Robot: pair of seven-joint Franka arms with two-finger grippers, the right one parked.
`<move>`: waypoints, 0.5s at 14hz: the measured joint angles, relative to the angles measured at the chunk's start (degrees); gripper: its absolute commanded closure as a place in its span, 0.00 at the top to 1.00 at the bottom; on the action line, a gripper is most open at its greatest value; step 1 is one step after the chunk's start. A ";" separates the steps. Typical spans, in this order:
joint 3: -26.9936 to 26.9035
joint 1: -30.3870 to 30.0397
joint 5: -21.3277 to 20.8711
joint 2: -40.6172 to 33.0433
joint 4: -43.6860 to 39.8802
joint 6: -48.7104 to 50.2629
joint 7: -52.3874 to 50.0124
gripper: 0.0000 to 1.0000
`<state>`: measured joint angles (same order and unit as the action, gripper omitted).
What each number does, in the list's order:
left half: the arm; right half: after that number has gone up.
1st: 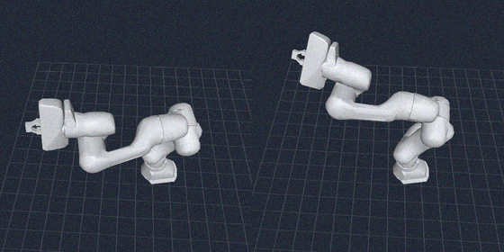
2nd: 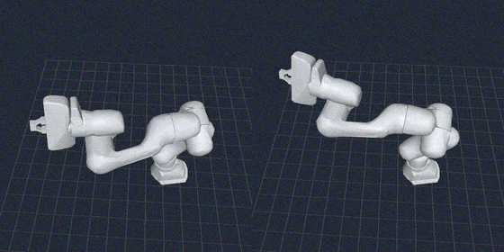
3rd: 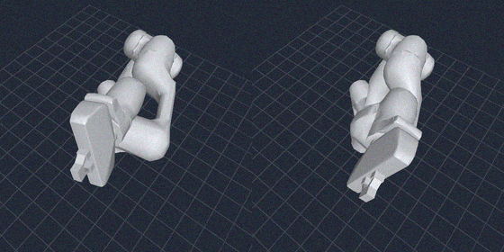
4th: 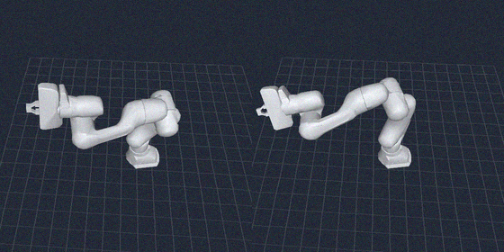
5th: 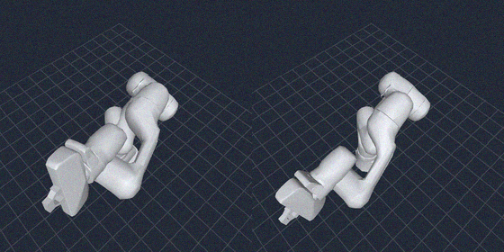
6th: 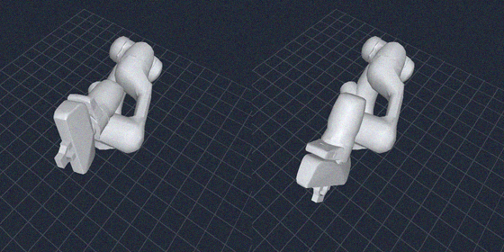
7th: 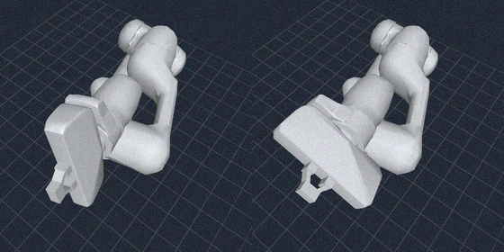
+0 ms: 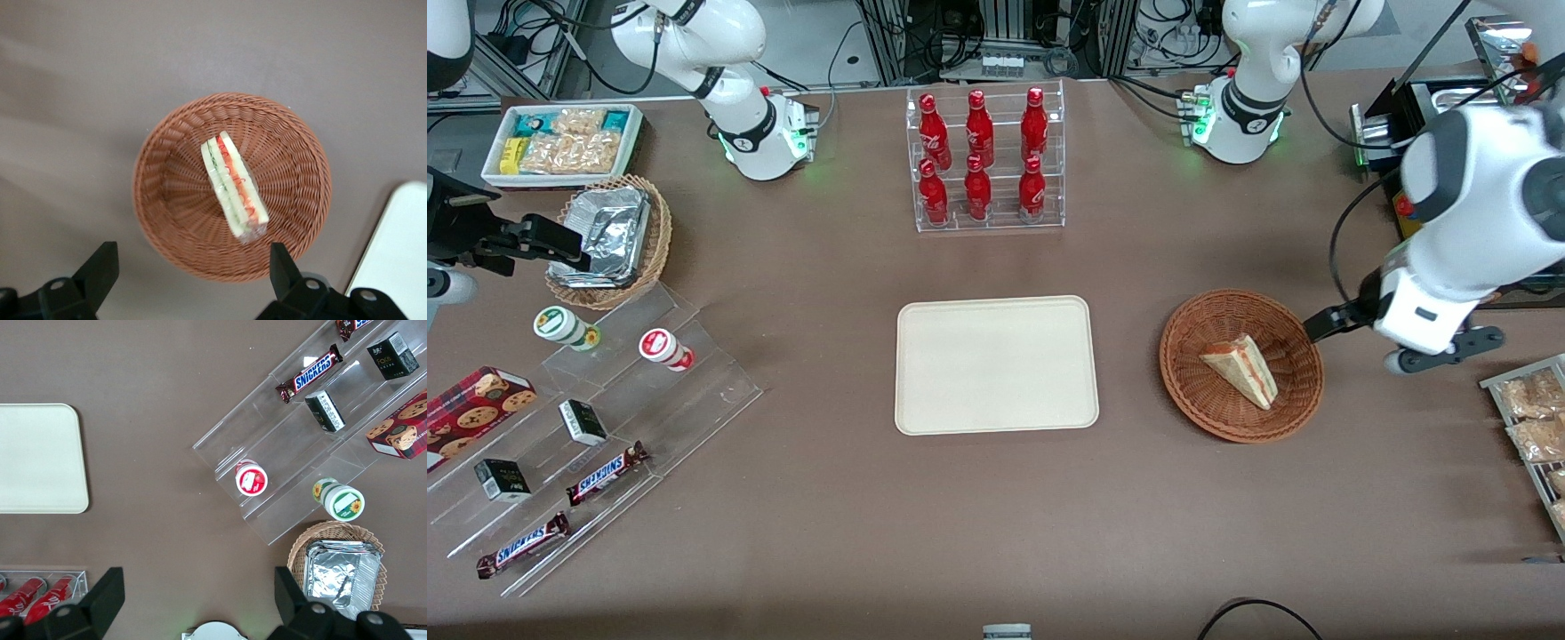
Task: Place sandwich from basket to tray
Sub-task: 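Move the left gripper over the sandwich in the wicker basket and lower, then close the left gripper on the wrapped sandwich and lift it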
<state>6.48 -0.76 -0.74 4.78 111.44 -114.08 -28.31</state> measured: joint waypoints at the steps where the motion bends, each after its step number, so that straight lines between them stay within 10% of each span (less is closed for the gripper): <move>1: 0.68 0.16 0.00 0.01 2.55 -3.23 -4.79 1.00; 7: 3.01 2.24 0.00 1.37 15.65 -20.36 -19.88 1.00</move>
<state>9.49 1.48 -0.73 6.14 127.09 -134.44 -48.19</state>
